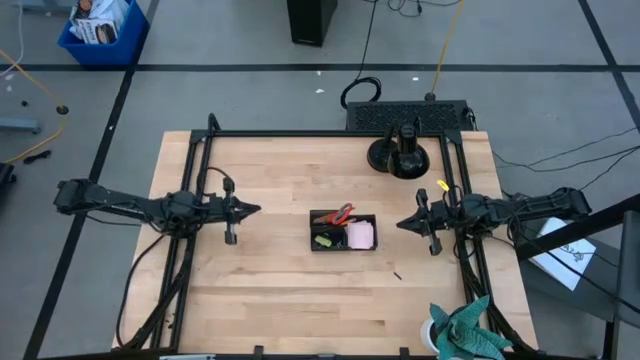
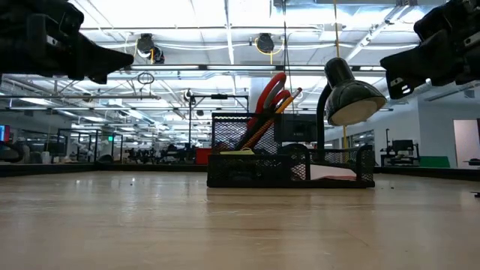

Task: Pick and place office supplies into organizer
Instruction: Return to Home Position

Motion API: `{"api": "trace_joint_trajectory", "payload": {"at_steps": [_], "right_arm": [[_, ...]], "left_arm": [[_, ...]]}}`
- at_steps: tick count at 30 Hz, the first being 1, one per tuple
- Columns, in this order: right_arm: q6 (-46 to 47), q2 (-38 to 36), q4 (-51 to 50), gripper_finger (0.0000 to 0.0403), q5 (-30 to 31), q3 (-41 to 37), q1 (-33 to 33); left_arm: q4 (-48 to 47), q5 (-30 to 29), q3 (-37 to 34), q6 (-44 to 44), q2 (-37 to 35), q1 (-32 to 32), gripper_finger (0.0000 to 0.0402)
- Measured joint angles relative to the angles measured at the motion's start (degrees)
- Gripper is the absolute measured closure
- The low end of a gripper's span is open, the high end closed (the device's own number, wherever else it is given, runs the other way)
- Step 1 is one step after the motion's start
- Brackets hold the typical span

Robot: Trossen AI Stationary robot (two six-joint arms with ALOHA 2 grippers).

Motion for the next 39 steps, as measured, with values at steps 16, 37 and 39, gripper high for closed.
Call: {"api": "trace_joint_trajectory", "payload": {"at_steps": [16,37,39], "right_arm": [[1.4,-2.8,3.8,0.0403,3.1,-3.2,0.0],[4.1,-3.5,5.3,0.0403,-1.6,-3.4,0.0],[5.6,-3.5,5.1,0.0403,-1.6,-3.5,0.0]], "left_arm": [[-3.5,0.3,0.4,-0.6,-2.6,-0.6,0.04],[-8.1,0.2,0.4,-5.3,-2.6,-0.6,0.0397],[-9.5,0.3,0.4,-6.3,-3.0,-0.6,0.0399]]}}
